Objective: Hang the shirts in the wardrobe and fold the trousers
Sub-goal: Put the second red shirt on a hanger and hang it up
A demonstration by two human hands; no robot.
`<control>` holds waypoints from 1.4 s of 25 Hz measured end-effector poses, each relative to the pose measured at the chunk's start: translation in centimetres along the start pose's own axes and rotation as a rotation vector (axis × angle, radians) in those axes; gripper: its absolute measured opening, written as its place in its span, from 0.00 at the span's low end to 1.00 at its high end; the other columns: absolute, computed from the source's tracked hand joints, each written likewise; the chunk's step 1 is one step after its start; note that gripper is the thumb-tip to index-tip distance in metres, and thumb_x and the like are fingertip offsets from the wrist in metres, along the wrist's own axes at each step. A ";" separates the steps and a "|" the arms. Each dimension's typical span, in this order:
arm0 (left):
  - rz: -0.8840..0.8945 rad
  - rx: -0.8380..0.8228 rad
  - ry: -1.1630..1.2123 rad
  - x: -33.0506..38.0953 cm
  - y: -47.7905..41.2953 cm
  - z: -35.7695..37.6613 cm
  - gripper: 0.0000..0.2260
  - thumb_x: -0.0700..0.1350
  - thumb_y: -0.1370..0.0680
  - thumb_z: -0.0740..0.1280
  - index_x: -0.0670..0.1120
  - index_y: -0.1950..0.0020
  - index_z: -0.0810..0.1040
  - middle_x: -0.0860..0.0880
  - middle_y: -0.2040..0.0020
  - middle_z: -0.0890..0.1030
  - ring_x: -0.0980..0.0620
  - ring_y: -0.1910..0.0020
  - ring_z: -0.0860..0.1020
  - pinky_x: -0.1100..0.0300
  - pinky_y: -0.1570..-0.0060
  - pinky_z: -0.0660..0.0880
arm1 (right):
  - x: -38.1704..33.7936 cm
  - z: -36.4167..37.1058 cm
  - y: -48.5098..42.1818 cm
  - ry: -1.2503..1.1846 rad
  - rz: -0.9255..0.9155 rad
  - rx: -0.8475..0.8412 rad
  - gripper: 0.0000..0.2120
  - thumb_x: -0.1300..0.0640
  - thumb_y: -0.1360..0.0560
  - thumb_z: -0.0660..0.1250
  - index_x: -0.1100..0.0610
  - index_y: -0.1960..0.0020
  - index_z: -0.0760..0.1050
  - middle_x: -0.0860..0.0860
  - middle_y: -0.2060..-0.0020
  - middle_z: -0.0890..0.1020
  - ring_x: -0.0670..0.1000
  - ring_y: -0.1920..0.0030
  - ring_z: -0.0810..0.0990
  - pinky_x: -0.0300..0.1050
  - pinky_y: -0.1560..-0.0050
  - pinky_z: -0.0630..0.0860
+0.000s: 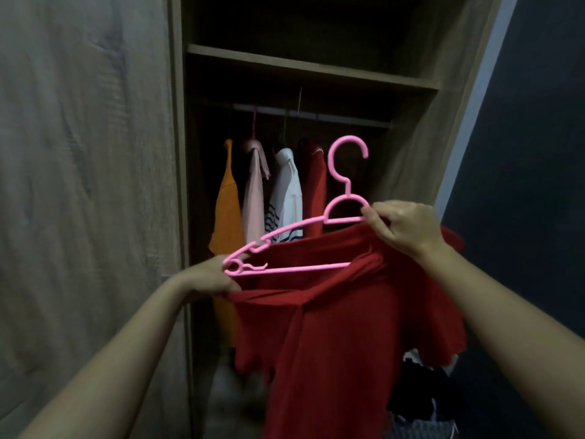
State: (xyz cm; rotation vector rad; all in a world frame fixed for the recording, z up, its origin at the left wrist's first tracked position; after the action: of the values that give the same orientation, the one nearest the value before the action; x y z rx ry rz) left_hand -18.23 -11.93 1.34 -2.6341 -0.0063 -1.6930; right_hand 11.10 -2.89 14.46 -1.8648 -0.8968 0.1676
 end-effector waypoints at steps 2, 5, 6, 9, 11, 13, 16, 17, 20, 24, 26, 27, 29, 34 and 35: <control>-0.018 -0.079 -0.063 1.3 0.4 -1.8 0.32 0.35 0.41 0.71 0.52 0.38 0.76 0.49 0.52 0.82 0.51 0.60 0.78 0.55 0.60 0.74 | 0.2 0.2 0.6 0.012 -0.036 -0.008 0.31 0.37 0.21 0.44 0.54 0.68 0.74 0.50 0.74 0.78 0.55 0.72 0.80 0.42 0.79 0.68; -0.138 0.028 -0.332 3.8 0.2 -3.6 0.33 0.39 0.40 0.72 0.49 0.34 0.73 0.47 0.44 0.79 0.49 0.53 0.79 0.56 0.58 0.77 | -2.1 1.1 0.7 0.058 -0.082 -0.029 0.31 0.37 0.21 0.45 0.54 0.69 0.74 0.50 0.75 0.78 0.54 0.74 0.80 0.40 0.80 0.65; -0.151 0.138 -0.501 5.6 0.3 -3.4 0.29 0.39 0.36 0.72 0.47 0.36 0.74 0.46 0.44 0.77 0.48 0.53 0.79 0.58 0.58 0.76 | -3.3 1.5 0.3 0.056 -0.051 -0.048 0.30 0.36 0.22 0.47 0.54 0.68 0.74 0.51 0.74 0.78 0.55 0.72 0.80 0.41 0.78 0.66; 0.060 0.553 -0.882 11.2 1.4 -0.3 0.18 0.39 0.30 0.67 0.41 0.41 0.71 0.39 0.41 0.69 0.37 0.50 0.76 0.51 0.52 0.73 | -5.0 3.3 -1.2 -0.119 0.282 -0.253 0.26 0.35 0.24 0.51 0.55 0.62 0.74 0.53 0.66 0.81 0.59 0.60 0.81 0.46 0.67 0.69; 0.376 0.649 -0.923 11.3 2.8 2.9 0.17 0.41 0.30 0.66 0.40 0.43 0.71 0.38 0.44 0.70 0.35 0.53 0.76 0.49 0.56 0.72 | -4.3 3.4 -1.5 -0.230 0.419 -0.266 0.26 0.34 0.24 0.51 0.54 0.60 0.76 0.53 0.67 0.80 0.60 0.57 0.80 0.47 0.63 0.70; 0.638 0.639 -0.865 10.3 4.5 3.6 0.17 0.50 0.28 0.64 0.43 0.44 0.72 0.41 0.44 0.73 0.40 0.50 0.77 0.51 0.53 0.74 | -3.0 2.6 -1.5 -0.286 0.457 -0.197 0.26 0.34 0.25 0.52 0.54 0.61 0.75 0.50 0.72 0.77 0.58 0.60 0.80 0.47 0.63 0.71; 0.612 0.853 -0.984 9.5 5.3 -0.8 0.24 0.60 0.27 0.60 0.47 0.38 0.73 0.44 0.38 0.75 0.44 0.43 0.74 0.48 0.48 0.71 | -2.5 1.6 -1.9 -0.342 0.393 -0.115 0.30 0.31 0.28 0.49 0.55 0.62 0.75 0.49 0.76 0.73 0.53 0.67 0.78 0.44 0.66 0.67; 0.538 0.843 -1.029 9.6 4.9 -2.1 0.26 0.63 0.27 0.57 0.47 0.36 0.72 0.44 0.39 0.76 0.43 0.43 0.75 0.49 0.49 0.72 | -2.7 1.4 -2.1 -0.360 0.370 -0.101 0.30 0.30 0.29 0.48 0.54 0.61 0.75 0.49 0.77 0.72 0.52 0.68 0.77 0.44 0.66 0.67; 0.454 0.690 -1.030 9.0 4.0 -4.1 0.26 0.65 0.27 0.51 0.48 0.44 0.74 0.45 0.56 0.82 0.42 0.56 0.80 0.51 0.61 0.76 | -3.4 0.9 -2.6 -0.363 0.307 -0.107 0.25 0.30 0.29 0.52 0.50 0.60 0.74 0.46 0.77 0.72 0.48 0.69 0.75 0.44 0.65 0.68; 0.547 0.670 -0.592 8.4 4.3 -6.3 0.16 0.57 0.24 0.61 0.48 0.49 0.81 0.54 0.59 0.83 0.55 0.57 0.81 0.61 0.56 0.74 | -2.3 1.6 -2.5 -0.275 0.383 -0.233 0.24 0.30 0.28 0.53 0.50 0.58 0.73 0.47 0.69 0.77 0.52 0.62 0.77 0.45 0.61 0.69; 0.520 0.752 -0.479 8.1 4.2 -7.3 0.11 0.49 0.22 0.64 0.45 0.50 0.83 0.59 0.60 0.81 0.63 0.56 0.77 0.74 0.58 0.68 | -2.0 1.8 -2.1 -0.321 0.455 -0.242 0.23 0.31 0.29 0.55 0.50 0.60 0.73 0.47 0.70 0.77 0.53 0.62 0.77 0.45 0.61 0.68; 0.486 0.805 -0.424 7.9 4.3 -7.9 0.09 0.46 0.22 0.65 0.46 0.52 0.83 0.61 0.60 0.80 0.66 0.56 0.76 0.77 0.59 0.66 | -1.8 1.8 -2.0 -0.355 0.488 -0.216 0.22 0.31 0.29 0.57 0.51 0.61 0.73 0.47 0.71 0.76 0.52 0.62 0.77 0.45 0.62 0.68; 0.463 0.838 -0.397 7.5 4.9 -8.6 0.08 0.47 0.21 0.64 0.54 0.56 0.82 0.67 0.63 0.80 0.69 0.58 0.75 0.77 0.59 0.67 | -1.2 1.6 -2.0 -0.427 0.540 -0.158 0.23 0.32 0.29 0.58 0.52 0.62 0.73 0.47 0.70 0.77 0.52 0.62 0.78 0.47 0.61 0.71; 0.547 0.596 -0.709 10.1 5.1 -7.2 0.22 0.60 0.29 0.58 0.51 0.43 0.79 0.53 0.50 0.83 0.53 0.51 0.80 0.54 0.49 0.76 | -1.1 1.6 -2.2 -0.536 0.552 -0.143 0.21 0.33 0.29 0.59 0.51 0.62 0.72 0.45 0.70 0.76 0.50 0.62 0.77 0.48 0.58 0.71; 0.536 0.549 -0.689 10.5 5.1 -6.9 0.22 0.60 0.30 0.58 0.52 0.42 0.78 0.50 0.52 0.83 0.51 0.54 0.81 0.51 0.52 0.77 | -1.3 1.5 -2.3 -0.540 0.551 -0.141 0.20 0.34 0.29 0.60 0.51 0.62 0.73 0.45 0.70 0.76 0.49 0.62 0.77 0.48 0.58 0.71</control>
State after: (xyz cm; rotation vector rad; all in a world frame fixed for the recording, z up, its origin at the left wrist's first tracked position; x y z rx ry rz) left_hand -20.09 -17.10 13.74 -2.3402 0.1802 -0.4922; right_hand 8.27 -2.11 15.34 -2.2080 -0.7282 1.0052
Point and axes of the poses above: each hand's wrist, its own y-axis away from the middle knuckle, its own z-axis out of the palm, x = y × z, the point moved 5 cm from there along -y, towards the middle knuckle
